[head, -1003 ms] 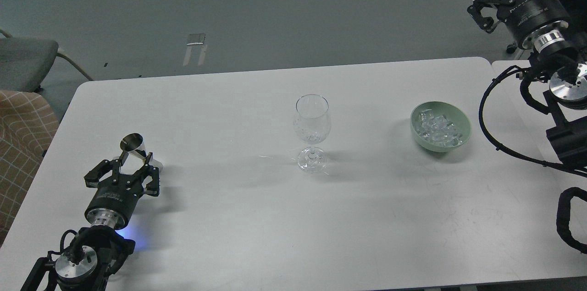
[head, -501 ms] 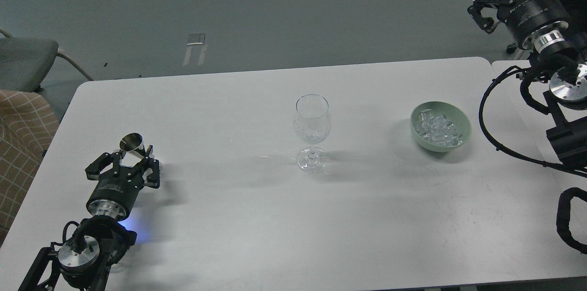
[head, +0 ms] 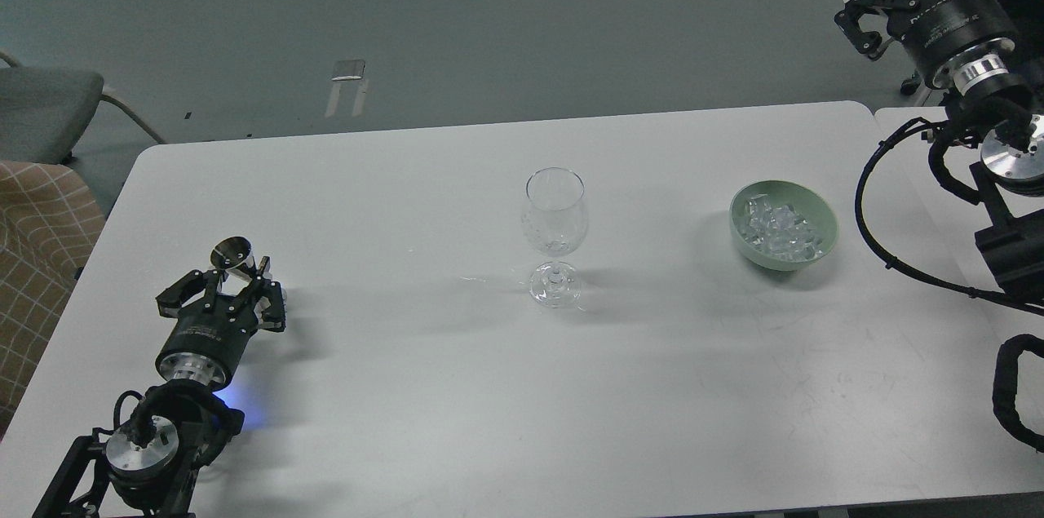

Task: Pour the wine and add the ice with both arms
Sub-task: 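Lift the jigger off the table with the left gripper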

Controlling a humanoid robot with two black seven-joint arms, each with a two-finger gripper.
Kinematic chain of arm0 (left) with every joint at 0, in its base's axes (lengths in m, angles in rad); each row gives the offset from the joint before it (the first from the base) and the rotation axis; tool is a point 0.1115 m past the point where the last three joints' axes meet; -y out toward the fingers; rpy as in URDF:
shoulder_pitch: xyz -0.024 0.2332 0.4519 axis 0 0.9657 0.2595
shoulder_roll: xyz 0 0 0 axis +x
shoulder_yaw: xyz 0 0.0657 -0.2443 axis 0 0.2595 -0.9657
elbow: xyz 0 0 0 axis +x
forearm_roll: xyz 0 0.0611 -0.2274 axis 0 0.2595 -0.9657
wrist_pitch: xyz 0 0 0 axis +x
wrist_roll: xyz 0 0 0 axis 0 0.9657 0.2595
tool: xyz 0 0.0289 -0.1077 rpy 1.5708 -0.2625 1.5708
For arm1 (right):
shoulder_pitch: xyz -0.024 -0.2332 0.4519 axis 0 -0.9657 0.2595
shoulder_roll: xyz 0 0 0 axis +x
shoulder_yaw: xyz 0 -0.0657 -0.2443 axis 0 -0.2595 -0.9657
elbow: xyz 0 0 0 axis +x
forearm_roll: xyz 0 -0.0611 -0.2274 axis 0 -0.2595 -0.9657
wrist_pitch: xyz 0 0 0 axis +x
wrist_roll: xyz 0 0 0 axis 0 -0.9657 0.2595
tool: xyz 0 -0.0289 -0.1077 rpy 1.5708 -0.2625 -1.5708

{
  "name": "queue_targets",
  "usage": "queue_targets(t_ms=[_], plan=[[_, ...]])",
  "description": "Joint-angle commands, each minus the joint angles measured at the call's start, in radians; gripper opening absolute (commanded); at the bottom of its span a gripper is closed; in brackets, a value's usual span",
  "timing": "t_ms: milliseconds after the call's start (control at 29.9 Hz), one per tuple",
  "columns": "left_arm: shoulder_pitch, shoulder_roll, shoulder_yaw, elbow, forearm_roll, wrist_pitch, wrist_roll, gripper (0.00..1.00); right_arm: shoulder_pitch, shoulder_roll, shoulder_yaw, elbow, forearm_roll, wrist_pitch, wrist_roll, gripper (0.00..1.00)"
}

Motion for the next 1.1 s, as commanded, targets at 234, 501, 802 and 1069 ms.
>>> queue_targets(t_ms=[234,501,802,1069], plan=[[-0.020,0.000,0.000,0.046,0.005,-0.009,0.000,0.35,-0.003,0.000,0.000,0.002,0.000,0.000,-0.001,1.00],[-0.018,0.002,0.000,0.046,0.001,-0.038,0.000,0.30,-0.002,0.000,0.000,0.002,0.000,0.000,-0.001,1.00],[-0.018,0.002,0.000,0.055,0.003,-0.040,0.011,0.07,-0.003,-0.009,-0.001,0.003,0.000,0.000,-0.001,1.00],[-0.018,0.003,-0.006,0.060,-0.005,-0.107,0.025,0.05,-0.002,-0.016,-0.001,0.005,0.000,0.000,-0.001,1.00]])
